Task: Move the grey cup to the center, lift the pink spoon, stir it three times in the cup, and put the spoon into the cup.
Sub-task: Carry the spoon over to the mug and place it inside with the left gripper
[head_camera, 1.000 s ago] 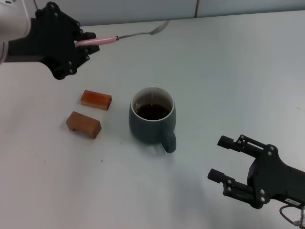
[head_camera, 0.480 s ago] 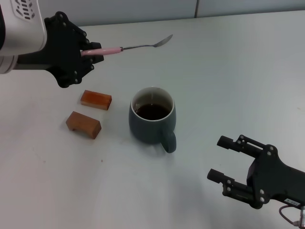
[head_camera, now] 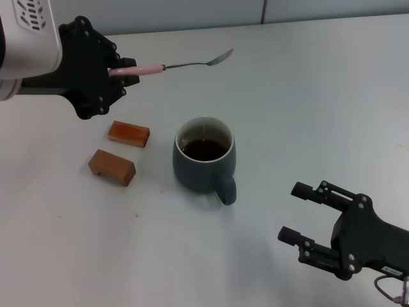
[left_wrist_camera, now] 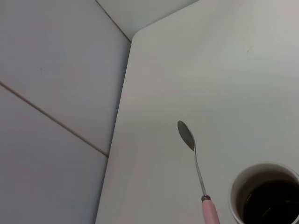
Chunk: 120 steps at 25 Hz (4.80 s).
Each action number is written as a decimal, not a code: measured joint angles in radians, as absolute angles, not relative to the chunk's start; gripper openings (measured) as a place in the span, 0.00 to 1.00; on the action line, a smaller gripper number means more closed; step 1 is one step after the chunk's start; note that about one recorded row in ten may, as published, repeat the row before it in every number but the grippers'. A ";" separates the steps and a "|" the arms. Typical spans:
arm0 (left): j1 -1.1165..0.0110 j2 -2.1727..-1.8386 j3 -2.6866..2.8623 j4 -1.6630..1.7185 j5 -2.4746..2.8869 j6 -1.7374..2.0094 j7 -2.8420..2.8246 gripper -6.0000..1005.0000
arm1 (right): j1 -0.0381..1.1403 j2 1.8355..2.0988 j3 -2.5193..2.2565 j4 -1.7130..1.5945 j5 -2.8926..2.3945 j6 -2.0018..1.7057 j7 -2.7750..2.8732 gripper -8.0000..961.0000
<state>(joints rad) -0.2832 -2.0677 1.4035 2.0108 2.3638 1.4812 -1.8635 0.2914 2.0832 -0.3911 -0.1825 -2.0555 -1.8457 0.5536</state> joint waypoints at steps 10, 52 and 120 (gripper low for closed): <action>-0.288 -2.066 1.407 2.013 2.378 1.495 -1.860 0.14 | 0.294 2.082 -0.391 -0.187 -2.055 -1.857 0.554 0.74; -0.300 -2.065 1.473 2.048 2.445 1.546 -1.844 0.14 | 0.288 2.082 -0.390 -0.187 -2.054 -1.858 0.546 0.74; -0.470 -2.079 1.808 2.049 2.886 1.687 -1.868 0.13 | 0.295 2.082 -0.396 -0.182 -2.054 -1.848 0.543 0.74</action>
